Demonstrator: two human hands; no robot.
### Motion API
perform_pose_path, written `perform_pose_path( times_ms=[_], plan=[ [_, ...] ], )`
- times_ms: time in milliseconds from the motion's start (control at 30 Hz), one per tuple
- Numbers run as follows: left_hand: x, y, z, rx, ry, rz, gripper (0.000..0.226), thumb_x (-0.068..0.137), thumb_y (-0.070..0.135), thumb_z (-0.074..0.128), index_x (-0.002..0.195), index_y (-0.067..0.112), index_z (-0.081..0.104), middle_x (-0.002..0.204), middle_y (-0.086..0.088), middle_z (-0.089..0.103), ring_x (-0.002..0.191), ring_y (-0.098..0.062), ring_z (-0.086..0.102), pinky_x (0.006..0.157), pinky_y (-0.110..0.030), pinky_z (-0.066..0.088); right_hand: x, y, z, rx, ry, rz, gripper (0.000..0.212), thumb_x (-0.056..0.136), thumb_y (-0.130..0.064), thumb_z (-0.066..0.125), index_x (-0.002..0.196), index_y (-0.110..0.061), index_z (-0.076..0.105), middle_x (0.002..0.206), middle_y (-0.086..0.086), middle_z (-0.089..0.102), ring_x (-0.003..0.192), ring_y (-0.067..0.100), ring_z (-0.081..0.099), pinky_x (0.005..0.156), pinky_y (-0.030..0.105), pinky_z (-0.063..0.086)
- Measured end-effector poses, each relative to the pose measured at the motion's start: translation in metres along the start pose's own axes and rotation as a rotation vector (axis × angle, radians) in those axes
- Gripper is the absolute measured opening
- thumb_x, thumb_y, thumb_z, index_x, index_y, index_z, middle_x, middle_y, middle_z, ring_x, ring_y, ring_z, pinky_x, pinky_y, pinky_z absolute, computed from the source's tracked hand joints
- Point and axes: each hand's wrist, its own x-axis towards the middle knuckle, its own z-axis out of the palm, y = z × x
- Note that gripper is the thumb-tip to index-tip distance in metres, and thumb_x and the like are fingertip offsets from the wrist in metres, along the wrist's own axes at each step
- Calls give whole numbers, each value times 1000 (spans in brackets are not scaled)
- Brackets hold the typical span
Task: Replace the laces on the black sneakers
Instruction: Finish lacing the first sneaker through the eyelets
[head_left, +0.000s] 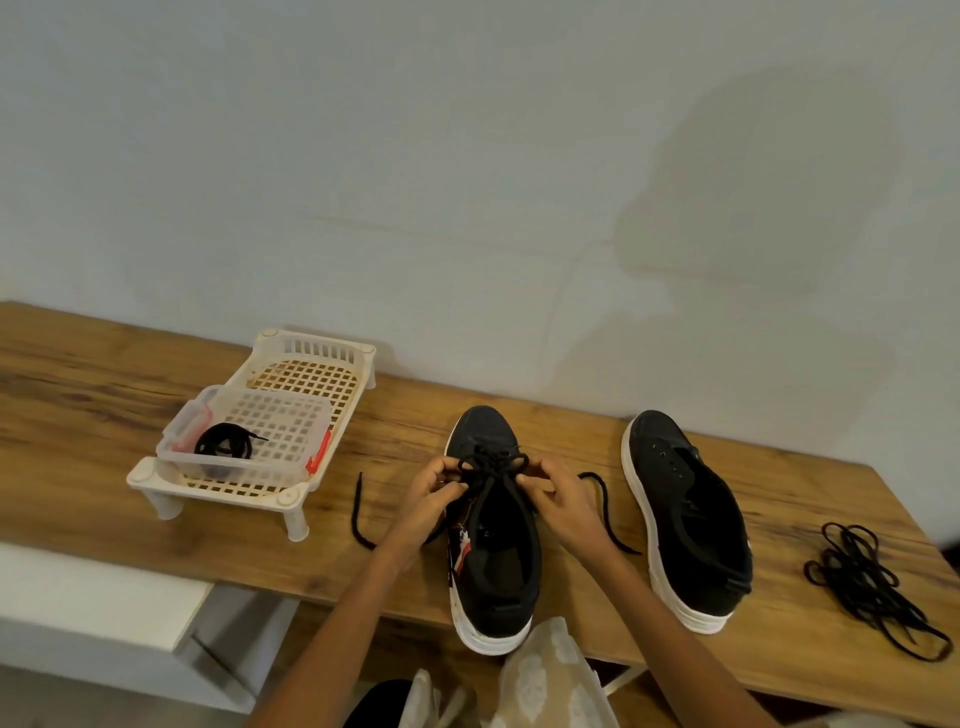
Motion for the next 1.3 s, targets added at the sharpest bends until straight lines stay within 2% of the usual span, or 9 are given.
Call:
perform_pose_path(
  times_ms=[167, 267, 433, 567, 700, 800, 1000, 1167, 1300],
  plan=[
    [4, -4, 1, 18, -5, -9, 19, 91, 2, 56, 98, 18, 62, 95, -8, 63, 88, -14, 63, 70, -18, 52, 0, -5, 0, 118, 110, 127, 24, 99, -12, 44, 75, -16, 45, 73, -2, 51, 71, 6, 51, 67, 21, 46],
    [6, -5, 0, 44, 6, -8, 19, 90, 3, 58, 98, 20, 62, 97, -10, 63, 91, -17, 62, 71, -17, 53, -2, 0, 3, 240, 175, 188, 26, 97, -9, 38, 72, -14, 38, 73, 7, 43, 75, 14, 50, 81, 41, 51],
    [8, -7, -1, 110, 26, 27, 18, 89, 6, 60, 96, 23, 62, 100, -10, 63, 93, -18, 61, 72, -16, 52, -4, 0, 4, 127, 101, 71, 11, 95, -15, 54, 86, -21, 59, 85, -9, 60, 80, -4, 58, 69, 10, 45],
    [10, -9, 1, 173, 43, 77, 16, 90, 13, 61, 94, 28, 66, 106, -10, 62, 98, -17, 61, 82, -23, 50, -1, 4, 5, 76, 97, 60, 16, 94, -16, 54, 82, -24, 60, 83, -9, 61, 81, 7, 57, 70, 14, 43],
    [11, -9, 4, 207, 72, 75, 13, 93, 12, 56, 91, 23, 63, 106, -13, 61, 96, -18, 58, 78, -14, 46, -2, 1, 7, 248, 194, 164, 18, 95, -3, 41, 90, 6, 55, 86, 15, 61, 77, 13, 56, 61, 10, 44],
    [11, -10, 4, 181, 51, 67, 11, 96, 12, 51, 93, 18, 60, 108, -16, 58, 94, -15, 56, 73, -9, 45, -3, -1, 8, 301, 219, 177, 20, 95, -2, 38, 83, 0, 54, 80, 8, 60, 75, 10, 55, 61, 8, 44],
    [12, -15, 4, 136, 48, 57, 13, 96, 14, 50, 91, 20, 61, 107, -14, 59, 95, -17, 58, 74, -14, 46, -2, 7, 10, 461, 232, 239, 23, 97, -7, 40, 76, -11, 49, 80, 6, 58, 85, 21, 61, 79, 40, 50],
    [11, -16, 2, 85, 44, -9, 14, 98, 17, 48, 97, 20, 62, 112, -14, 61, 107, -26, 59, 93, -40, 49, -9, -3, 8, 368, 184, 123, 19, 95, -16, 54, 80, -8, 62, 80, 1, 65, 77, 7, 61, 71, 20, 50],
    [2, -9, 3, 59, 50, -14, 13, 98, 17, 47, 99, 18, 60, 107, -10, 64, 102, -23, 62, 86, -33, 52, -10, -3, 7, 232, 86, 80, 13, 90, -16, 61, 100, -19, 69, 97, -13, 67, 94, -5, 60, 79, 10, 47]
  ],
)
